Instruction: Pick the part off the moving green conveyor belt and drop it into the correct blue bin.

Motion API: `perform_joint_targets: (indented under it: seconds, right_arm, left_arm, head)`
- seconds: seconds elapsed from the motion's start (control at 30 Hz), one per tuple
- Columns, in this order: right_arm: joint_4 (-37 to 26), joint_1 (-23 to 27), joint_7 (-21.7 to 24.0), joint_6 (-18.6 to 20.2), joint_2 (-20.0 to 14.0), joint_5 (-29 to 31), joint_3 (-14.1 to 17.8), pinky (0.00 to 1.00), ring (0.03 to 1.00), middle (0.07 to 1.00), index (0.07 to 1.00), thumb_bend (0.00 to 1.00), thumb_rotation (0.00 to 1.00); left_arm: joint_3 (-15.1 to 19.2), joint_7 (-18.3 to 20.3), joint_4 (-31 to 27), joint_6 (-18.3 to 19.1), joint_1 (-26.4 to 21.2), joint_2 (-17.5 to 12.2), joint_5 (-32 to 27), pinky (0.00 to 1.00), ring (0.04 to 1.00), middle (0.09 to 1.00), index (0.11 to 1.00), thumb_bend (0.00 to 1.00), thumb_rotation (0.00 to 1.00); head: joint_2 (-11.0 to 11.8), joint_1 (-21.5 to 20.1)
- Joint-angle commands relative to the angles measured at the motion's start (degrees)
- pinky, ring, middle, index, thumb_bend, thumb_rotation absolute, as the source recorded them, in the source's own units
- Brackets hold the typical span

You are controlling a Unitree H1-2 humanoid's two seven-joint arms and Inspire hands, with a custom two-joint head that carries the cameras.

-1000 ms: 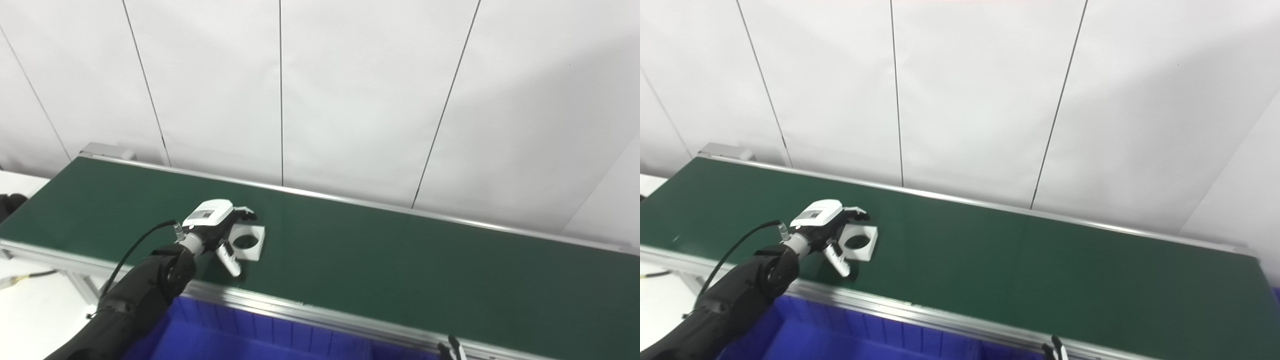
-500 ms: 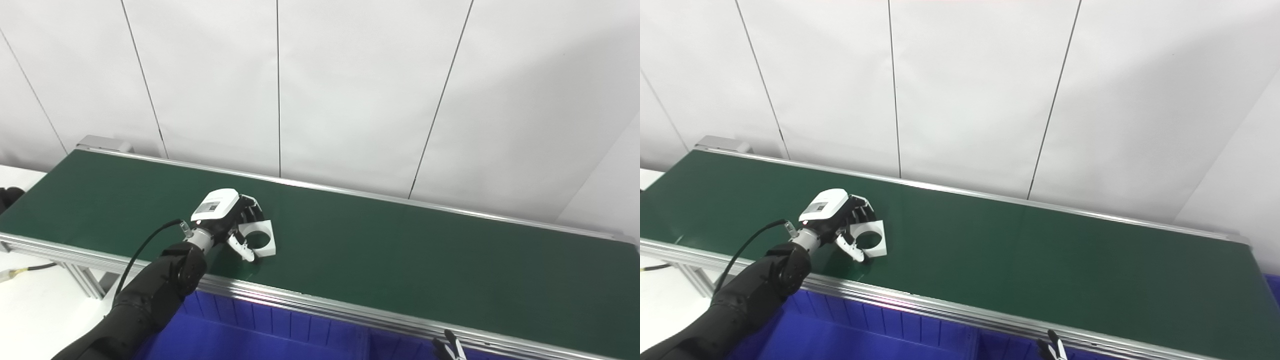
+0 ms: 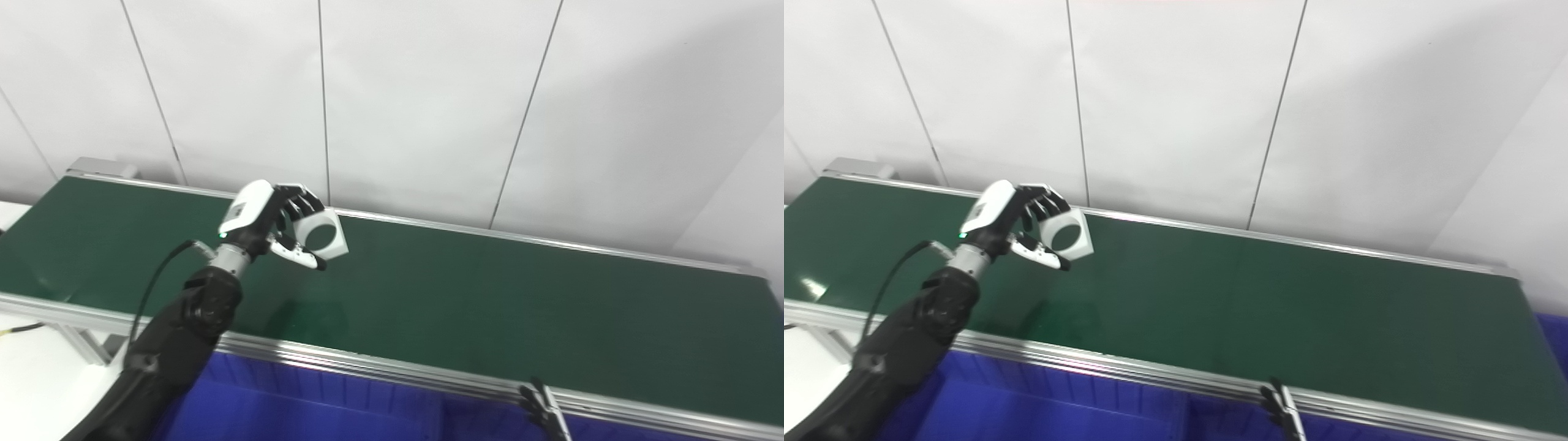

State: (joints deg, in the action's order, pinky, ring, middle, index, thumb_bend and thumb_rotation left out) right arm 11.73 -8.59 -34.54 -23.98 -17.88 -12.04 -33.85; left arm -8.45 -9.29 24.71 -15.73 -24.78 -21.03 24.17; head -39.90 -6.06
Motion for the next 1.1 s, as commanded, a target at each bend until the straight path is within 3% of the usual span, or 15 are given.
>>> perform_joint_targets:
  seconds: [0.0,0.13,0.37,0.47,0.6,0.7,1.07]
  right_arm:
    - [-2.1,-0.1,-0.1,-2.9,0.4,-1.3,0.2,0.82,0.845,0.885,0.958,0.79,0.57]
    - [-3.0,-0.6,0.9,-2.9,1.9,-1.9,0.9,0.82,0.842,0.879,0.952,0.82,0.57]
    - [-3.6,-1.3,3.6,-2.9,5.4,-4.0,3.7,0.84,0.859,0.887,0.961,0.84,0.61]
    - [-4.0,-1.4,5.4,-2.9,6.9,-4.5,5.1,0.85,0.860,0.890,0.962,0.83,0.60]
    - [-4.4,-1.8,6.9,-2.9,8.7,-6.0,7.3,0.85,0.851,0.885,0.961,0.83,0.61]
    - [-4.9,-2.3,8.5,-2.9,9.4,-6.8,8.7,0.85,0.850,0.885,0.965,0.82,0.62]
    - [-6.4,-3.4,12.8,-2.9,11.2,-6.7,12.2,0.83,0.846,0.881,0.952,0.82,0.61]
  left_arm:
    - [1.4,0.4,-4.6,-3.5,0.6,0.2,-2.9,0.28,0.372,0.460,0.531,0.49,0.00]
    - [2.6,1.8,-10.4,-5.4,4.3,0.7,-6.0,0.34,0.387,0.472,0.545,0.49,0.00]
    - [3.6,4.1,-16.9,-8.1,10.7,3.5,-10.4,0.34,0.385,0.471,0.549,0.49,0.00]
    - [2.1,5.3,-17.9,-10.9,13.6,4.3,-12.3,0.31,0.377,0.465,0.554,0.49,0.00]
    - [-0.3,4.3,-19.2,-11.2,17.3,6.4,-12.3,0.27,0.360,0.468,0.556,0.49,0.00]
    - [-2.4,4.2,-19.9,-11.2,19.5,7.1,-12.8,0.30,0.377,0.467,0.552,0.49,0.00]
    - [-9.7,4.3,-19.1,-11.2,26.7,5.2,-12.7,0.34,0.393,0.486,0.535,0.49,0.00]
  head:
    - [-1.0,-2.7]
    - [-2.3,-6.4]
    - [-4.1,-11.6]
    - [-5.3,-14.2]
    - [-6.7,-15.3]
    - [-7.2,-15.7]
    - [-8.7,-14.6]
